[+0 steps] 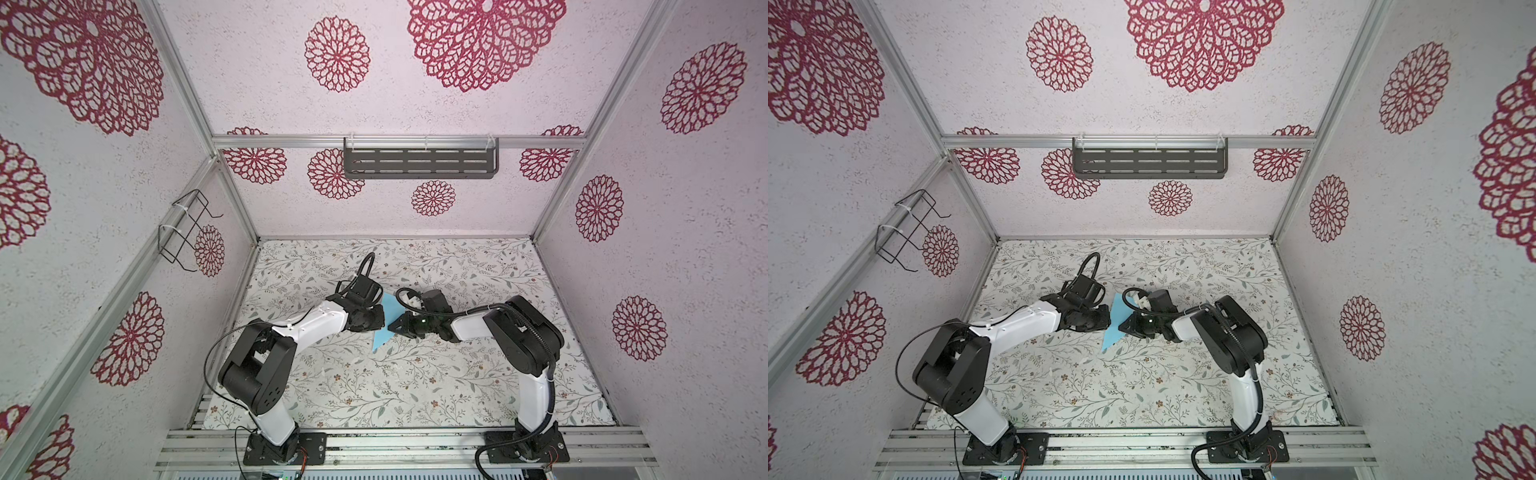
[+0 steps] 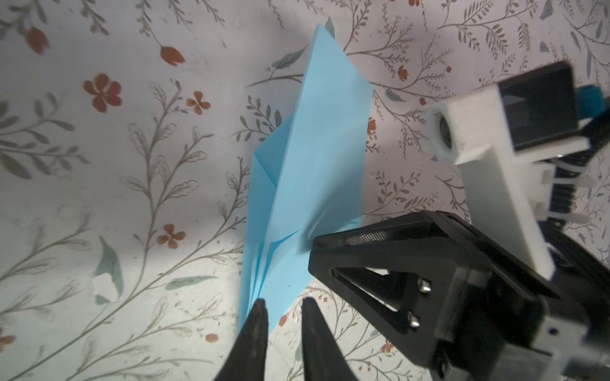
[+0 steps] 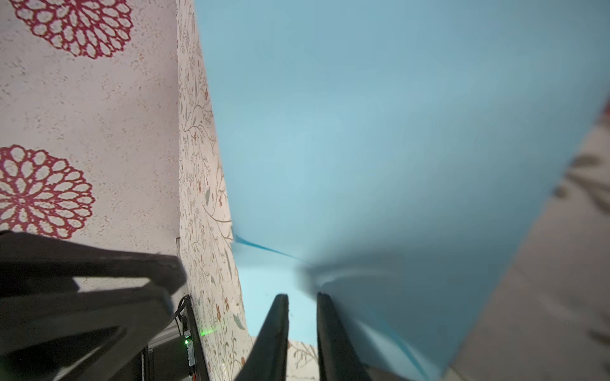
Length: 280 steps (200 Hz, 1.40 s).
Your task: Fold a paper plane with a square sheet of paper (pick it up from the middle)
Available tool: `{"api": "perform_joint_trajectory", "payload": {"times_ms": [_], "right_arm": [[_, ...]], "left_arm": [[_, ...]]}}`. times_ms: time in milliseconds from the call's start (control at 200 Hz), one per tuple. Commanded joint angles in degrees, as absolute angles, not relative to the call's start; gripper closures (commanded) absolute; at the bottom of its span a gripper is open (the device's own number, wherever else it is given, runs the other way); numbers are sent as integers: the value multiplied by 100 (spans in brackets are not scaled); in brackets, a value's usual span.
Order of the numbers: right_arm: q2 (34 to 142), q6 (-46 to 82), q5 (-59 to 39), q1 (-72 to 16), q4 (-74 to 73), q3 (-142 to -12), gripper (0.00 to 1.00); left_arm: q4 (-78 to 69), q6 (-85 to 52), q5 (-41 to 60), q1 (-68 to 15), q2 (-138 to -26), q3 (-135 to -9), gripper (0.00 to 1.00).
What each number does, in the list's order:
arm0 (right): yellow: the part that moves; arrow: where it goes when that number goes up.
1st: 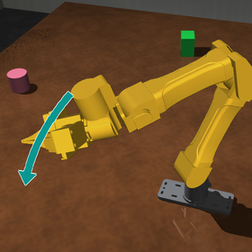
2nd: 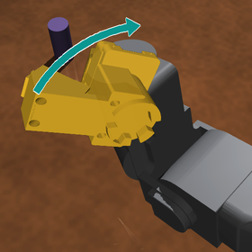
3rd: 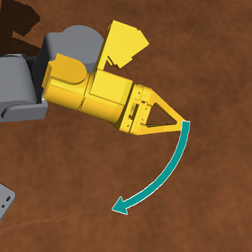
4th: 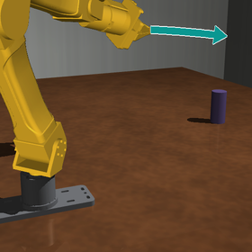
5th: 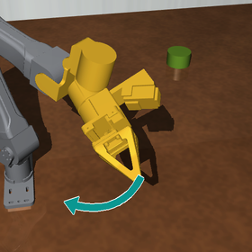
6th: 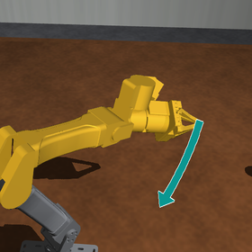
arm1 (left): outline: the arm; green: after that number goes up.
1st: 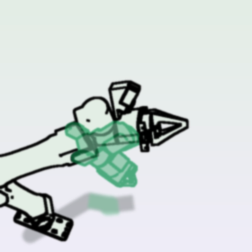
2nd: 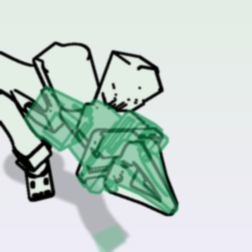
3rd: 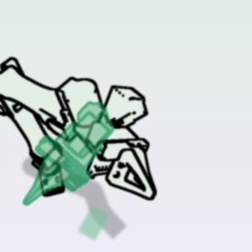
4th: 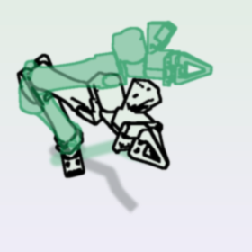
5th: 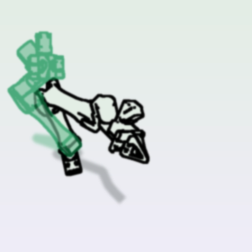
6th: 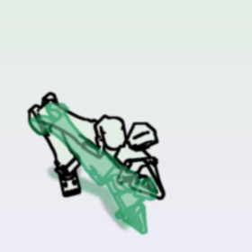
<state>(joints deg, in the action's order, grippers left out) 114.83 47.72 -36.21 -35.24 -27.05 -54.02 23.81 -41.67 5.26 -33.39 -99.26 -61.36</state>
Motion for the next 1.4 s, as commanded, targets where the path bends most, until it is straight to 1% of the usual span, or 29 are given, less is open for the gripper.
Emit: {"api": "perform_joint_trajectory", "payload": {"times_ms": [0,60,230,370,495,585,670,720,866,1031,1196,1396], "right_arm": [[11523,4889,-3584,-3530,-2727,-5379,79],[11527,4887,-3585,-3533,-2716,-5372,79],[11488,4902,-3601,-3534,-2720,-5353,79],[11309,4958,-3651,-3525,-2884,-5327,76],[10918,5197,-3654,-3466,-3326,-5164,69],[10592,5321,-3429,-3382,-3478,-4953,64],[10369,5377,-3171,-3270,-3402,-4703,59],[10300,5464,-3051,-3197,-3372,-4546,58],[10371,5587,-2975,-3067,-3059,-4389,52],[10684,5592,-3256,-3085,-2875,-4633,52],[11073,5635,-3575,-3155,-2853,-4975,57],[11411,6207,-3907,-3250,-3662,-5082,61]], "left_arm": [[2172,-4287,434,-3404,-10224,-6247,82],[2289,-4305,216,-3405,-10363,-6328,85],[2405,-4291,2,-3394,-10602,-6455,90],[2530,-4310,-158,-3388,-10780,-6469,93],[2532,-4350,-141,-3397,-10904,-6426,96],[2514,-4351,-97,-3393,-10934,-6390,97],[2528,-4316,-55,-3398,-10960,-6389,98],[2540,-4292,-44,-3397,-10985,-6405,98],[2562,-4264,-44,-3392,-10986,-6385,98],[2539,-4222,-11,-3384,-10953,-6372,98],[2480,-4186,22,-3375,-10909,-6339,98],[2189,-4176,223,-3316,-10822,-6200,97]]}}
